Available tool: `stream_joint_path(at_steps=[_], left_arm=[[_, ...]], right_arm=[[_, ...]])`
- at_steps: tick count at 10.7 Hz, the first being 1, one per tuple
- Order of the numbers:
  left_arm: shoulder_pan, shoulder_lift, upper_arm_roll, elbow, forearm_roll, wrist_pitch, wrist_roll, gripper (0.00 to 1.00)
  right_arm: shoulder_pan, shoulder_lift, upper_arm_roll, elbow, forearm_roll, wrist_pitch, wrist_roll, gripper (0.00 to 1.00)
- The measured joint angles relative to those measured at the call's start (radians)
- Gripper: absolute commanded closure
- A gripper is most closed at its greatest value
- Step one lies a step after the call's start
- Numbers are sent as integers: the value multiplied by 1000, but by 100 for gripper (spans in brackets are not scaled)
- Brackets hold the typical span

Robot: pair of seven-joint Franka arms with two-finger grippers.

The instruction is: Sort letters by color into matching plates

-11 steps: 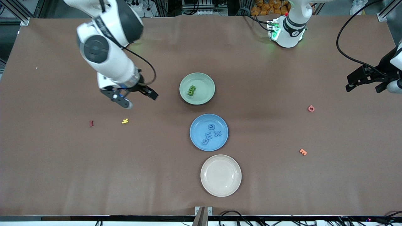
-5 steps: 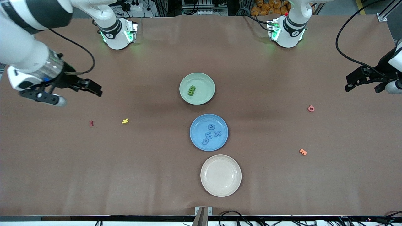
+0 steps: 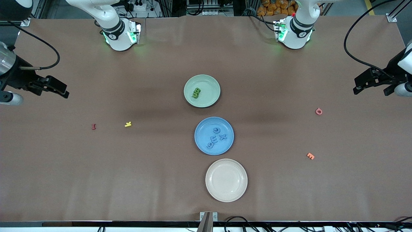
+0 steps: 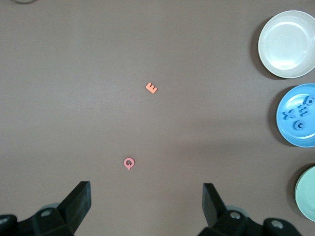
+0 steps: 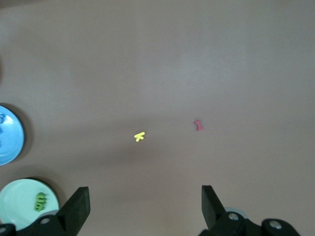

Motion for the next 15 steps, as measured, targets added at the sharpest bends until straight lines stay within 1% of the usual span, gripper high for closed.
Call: stream_joint_path(at_steps=[1,3,6,15], left_arm=[[0,0,0,0,0,0,0,0],[0,0,0,0,0,0,0,0],[0,0,0,0,0,0,0,0],[0,2,0,0,0,0,0,0]], right_arm=[[5,0,0,4,-22,-11,-4,0],[20,0,0,5,-35,-28,-17,0],[20,1,-9,6,-37,-32,-79,0],[52,8,-7,6,-37,-35,-90,0]])
